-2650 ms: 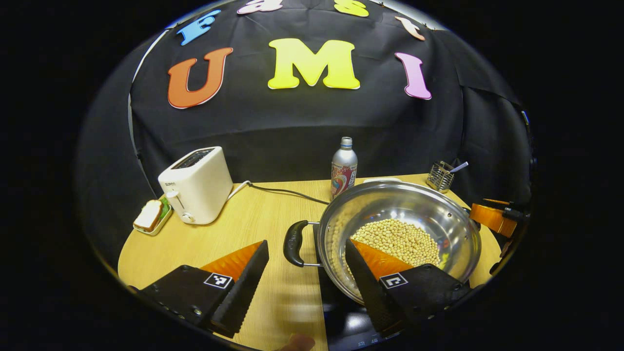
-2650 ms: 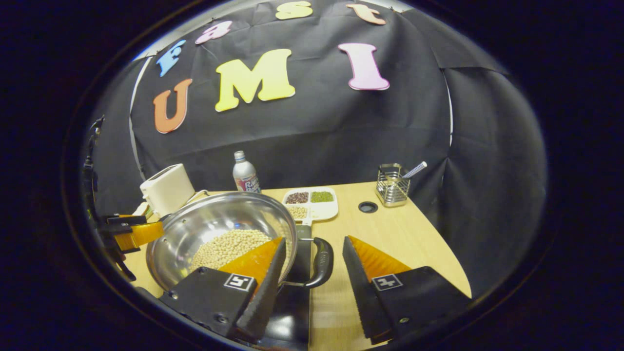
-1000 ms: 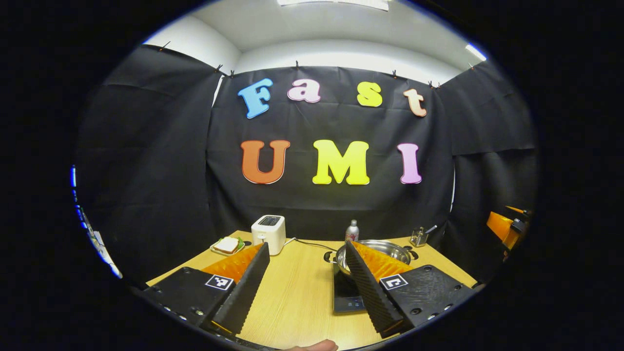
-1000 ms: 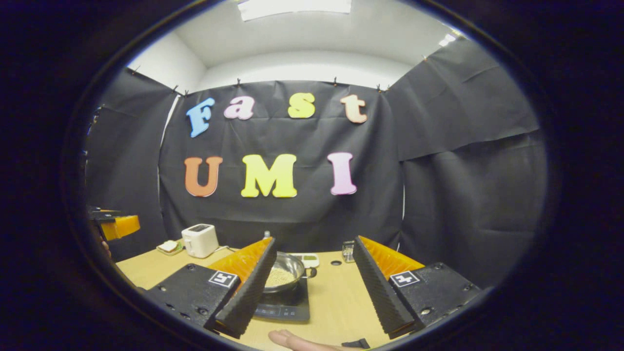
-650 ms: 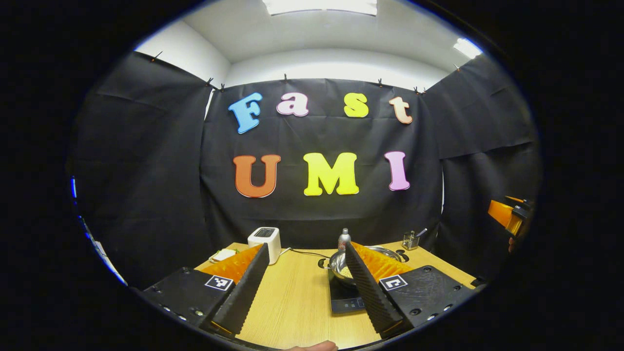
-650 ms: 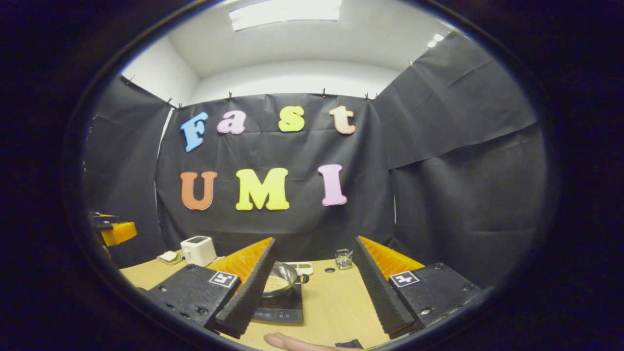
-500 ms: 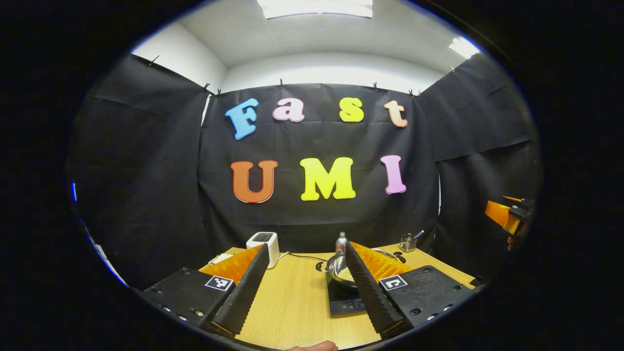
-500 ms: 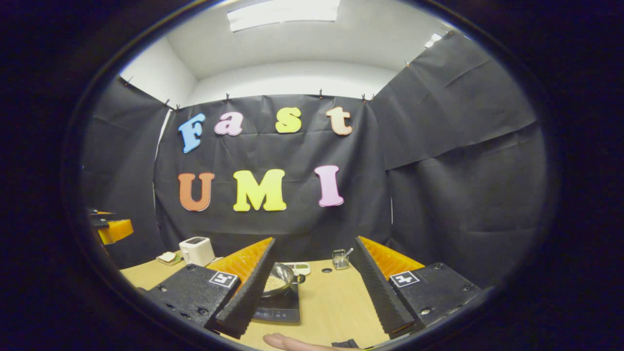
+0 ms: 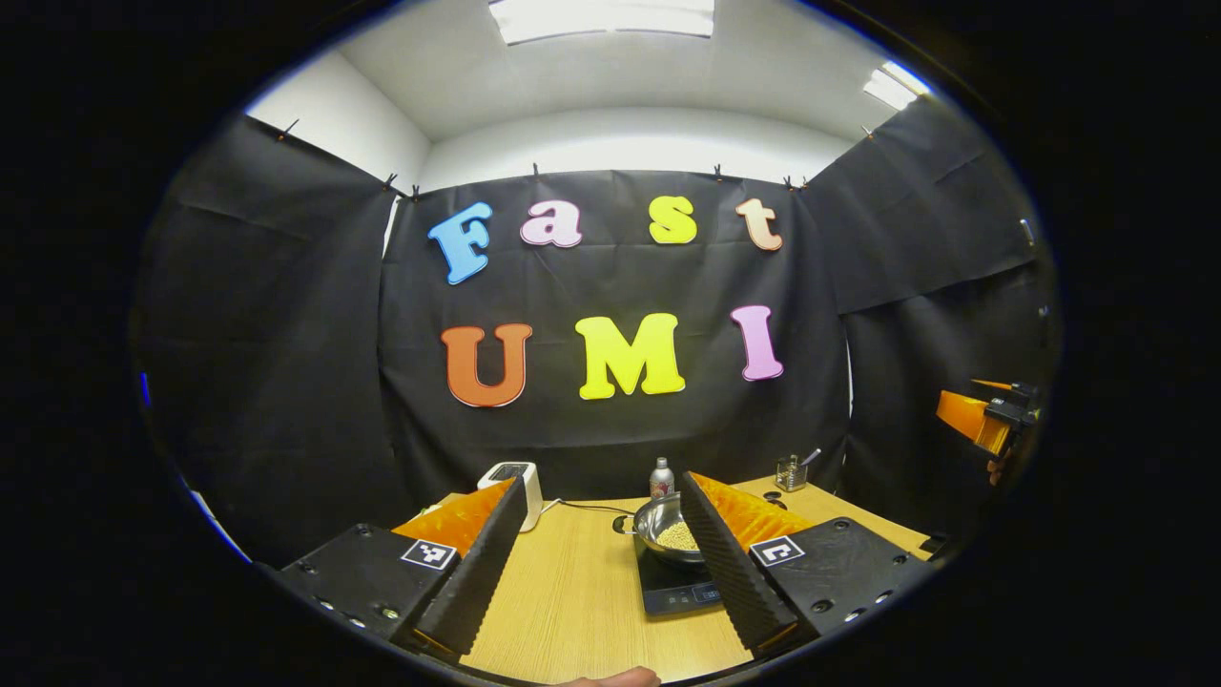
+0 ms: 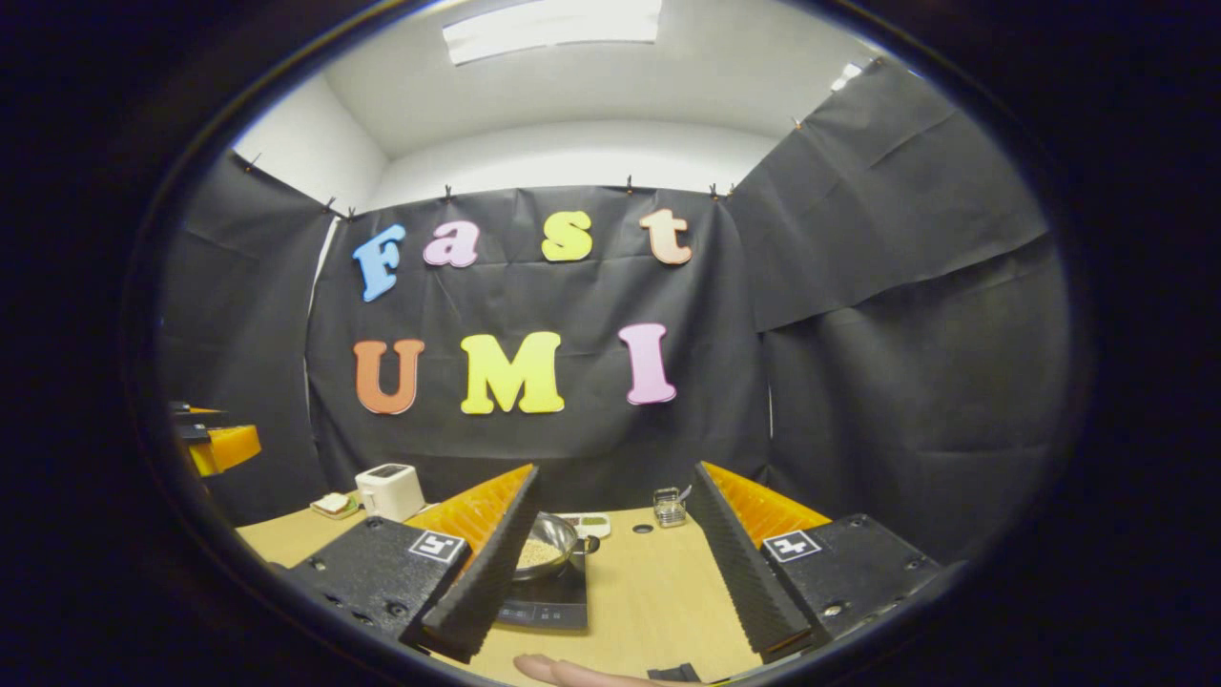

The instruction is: First push the handle of the pot to place it horizontally, then grasp the pot with both hands and set it on the induction cooktop.

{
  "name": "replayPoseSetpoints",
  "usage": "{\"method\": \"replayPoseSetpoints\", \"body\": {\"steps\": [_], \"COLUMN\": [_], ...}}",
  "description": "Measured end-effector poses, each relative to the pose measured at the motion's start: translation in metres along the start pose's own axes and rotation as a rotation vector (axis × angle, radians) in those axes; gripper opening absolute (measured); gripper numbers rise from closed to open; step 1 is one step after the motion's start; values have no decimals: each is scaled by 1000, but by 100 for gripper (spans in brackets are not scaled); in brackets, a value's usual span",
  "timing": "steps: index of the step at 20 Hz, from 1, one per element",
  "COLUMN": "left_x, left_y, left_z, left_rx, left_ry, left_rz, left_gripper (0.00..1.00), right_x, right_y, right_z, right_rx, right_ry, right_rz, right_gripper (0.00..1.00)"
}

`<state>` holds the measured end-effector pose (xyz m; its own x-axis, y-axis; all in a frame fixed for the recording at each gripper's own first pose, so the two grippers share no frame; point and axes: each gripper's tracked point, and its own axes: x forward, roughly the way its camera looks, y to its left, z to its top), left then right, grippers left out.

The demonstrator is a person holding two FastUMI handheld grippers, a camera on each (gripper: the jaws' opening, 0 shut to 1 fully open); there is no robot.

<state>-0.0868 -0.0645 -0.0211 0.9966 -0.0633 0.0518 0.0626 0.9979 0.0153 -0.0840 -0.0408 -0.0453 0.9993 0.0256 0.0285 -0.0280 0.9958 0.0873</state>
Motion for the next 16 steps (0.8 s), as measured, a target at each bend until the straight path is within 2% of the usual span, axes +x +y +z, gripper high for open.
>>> {"method": "replayPoseSetpoints", "body": {"steps": [16], "left_x": [-4], "left_y": [4], "left_z": [2], "left_rx": [-14], "left_ry": [-40], "left_rz": [-1], "left_gripper": [96], "right_x": [-4], "right_y": [4], "right_z": [-6], "right_rx": [1], "right_ry": [0], "right_rz": [19], "right_gripper": [96]}}
